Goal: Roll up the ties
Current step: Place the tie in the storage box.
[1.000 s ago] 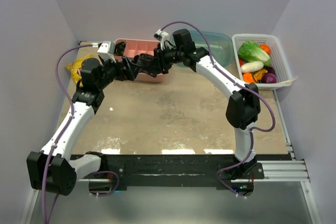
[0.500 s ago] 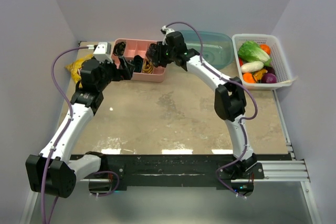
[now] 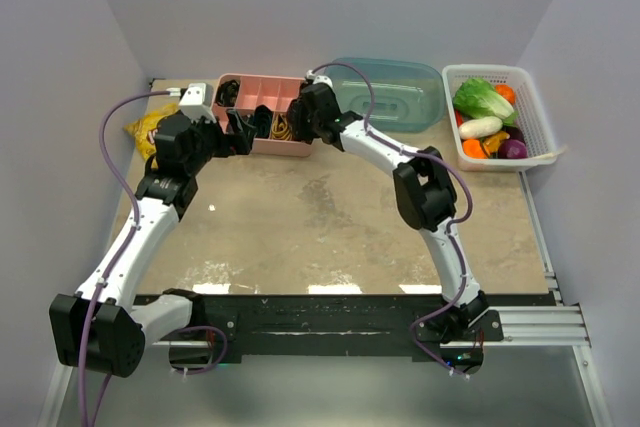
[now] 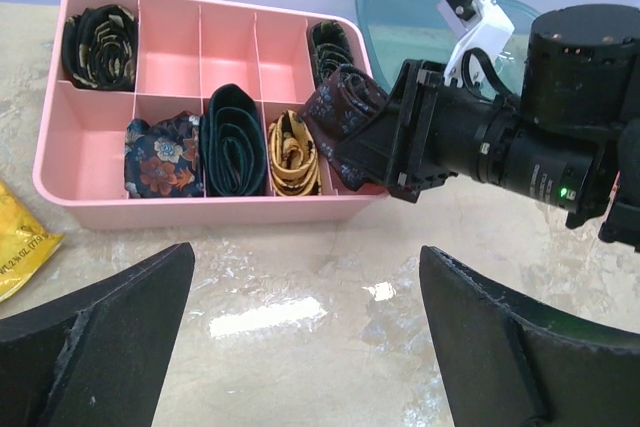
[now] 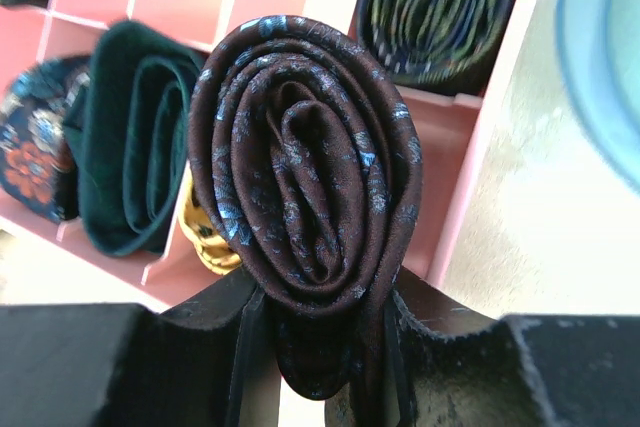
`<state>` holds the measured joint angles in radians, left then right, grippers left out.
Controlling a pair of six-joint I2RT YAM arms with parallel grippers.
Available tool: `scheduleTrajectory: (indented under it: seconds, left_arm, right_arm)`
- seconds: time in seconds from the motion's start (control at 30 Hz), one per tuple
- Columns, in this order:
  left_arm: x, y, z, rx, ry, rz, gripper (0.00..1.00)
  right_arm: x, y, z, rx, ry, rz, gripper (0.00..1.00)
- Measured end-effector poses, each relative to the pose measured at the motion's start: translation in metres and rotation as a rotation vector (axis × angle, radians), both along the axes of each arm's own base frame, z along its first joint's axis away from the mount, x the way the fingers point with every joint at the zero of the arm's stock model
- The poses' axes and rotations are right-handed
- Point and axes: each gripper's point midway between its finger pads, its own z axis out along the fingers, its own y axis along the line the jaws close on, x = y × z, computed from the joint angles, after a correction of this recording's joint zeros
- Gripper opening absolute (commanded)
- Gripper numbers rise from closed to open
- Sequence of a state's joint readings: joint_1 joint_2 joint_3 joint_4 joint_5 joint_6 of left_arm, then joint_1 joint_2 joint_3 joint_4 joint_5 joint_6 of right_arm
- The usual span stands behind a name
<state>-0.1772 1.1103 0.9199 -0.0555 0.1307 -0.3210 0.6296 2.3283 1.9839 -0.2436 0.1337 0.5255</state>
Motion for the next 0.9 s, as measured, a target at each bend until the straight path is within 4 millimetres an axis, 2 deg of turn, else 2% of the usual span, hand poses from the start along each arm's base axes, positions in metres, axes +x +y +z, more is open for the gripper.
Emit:
scheduleTrajectory:
  seconds: [0.1,0.3,0.5,0.73,0.9]
  left_arm:
    - [0.000,0.000,-0.002,0.001,0.006,0.000,1.00]
    - [0.000,-0.001,-0.004,0.001,0.013,-0.002,1.00]
    - [0.002,-0.001,-0.009,0.003,0.024,-0.004,1.00]
    - [0.004,-0.001,-0.013,0.005,0.035,-0.004,1.00]
    - [0.005,-0.002,-0.018,0.007,0.050,-0.006,1.00]
  right_arm:
    - [-0.006,0.001,-0.007,-0.010,-0.001,-0.004,0.00]
    - [-0.014,-0.008,-0.003,-0.024,-0.001,-0.012,0.00]
    - [-0.028,-0.025,-0.001,-0.071,0.014,-0.018,0.00]
    - [-0.035,-0.044,-0.003,-0.105,0.026,-0.023,0.00]
    - [-0.033,-0.068,-0.006,-0.123,0.047,-0.058,0.00]
